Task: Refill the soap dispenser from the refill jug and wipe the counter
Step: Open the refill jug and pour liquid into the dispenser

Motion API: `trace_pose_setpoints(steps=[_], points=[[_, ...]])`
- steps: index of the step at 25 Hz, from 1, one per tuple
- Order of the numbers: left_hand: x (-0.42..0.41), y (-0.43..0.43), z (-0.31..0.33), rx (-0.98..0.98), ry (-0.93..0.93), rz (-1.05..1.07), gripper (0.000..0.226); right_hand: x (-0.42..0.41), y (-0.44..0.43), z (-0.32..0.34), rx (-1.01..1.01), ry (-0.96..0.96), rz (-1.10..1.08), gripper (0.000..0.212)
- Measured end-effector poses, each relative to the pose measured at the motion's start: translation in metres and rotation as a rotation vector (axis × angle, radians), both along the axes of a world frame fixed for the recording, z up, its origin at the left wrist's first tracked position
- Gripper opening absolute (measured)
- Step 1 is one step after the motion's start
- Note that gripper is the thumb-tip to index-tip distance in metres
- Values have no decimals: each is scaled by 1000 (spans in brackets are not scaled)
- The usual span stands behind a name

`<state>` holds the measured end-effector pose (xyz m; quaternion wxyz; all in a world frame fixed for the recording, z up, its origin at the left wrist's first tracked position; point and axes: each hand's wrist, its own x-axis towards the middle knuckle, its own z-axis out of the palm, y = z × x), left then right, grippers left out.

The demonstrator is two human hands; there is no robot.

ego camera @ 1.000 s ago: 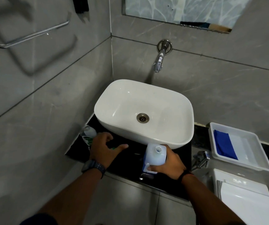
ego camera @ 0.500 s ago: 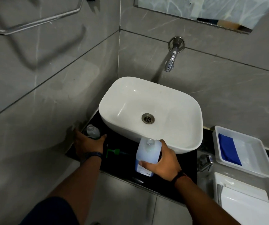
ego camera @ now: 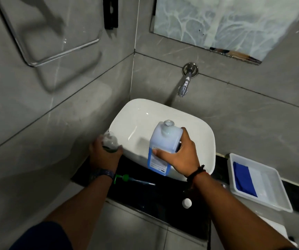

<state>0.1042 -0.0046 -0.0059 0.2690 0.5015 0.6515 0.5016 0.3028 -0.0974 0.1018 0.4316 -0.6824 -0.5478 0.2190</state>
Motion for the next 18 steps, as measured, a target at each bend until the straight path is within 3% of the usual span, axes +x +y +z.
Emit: trace_pose_setpoints(steps=[3,8,18], points=[[39,-15,60,151,94,-102,78,12,-3,43,-23,-152,6,66],[98,-50,126,195,-14,-298,86,49,-16,112,-70,-343,9,64],[143,-74,173,241,95,-330,83,86,-51,190,-298,-593,75,72]])
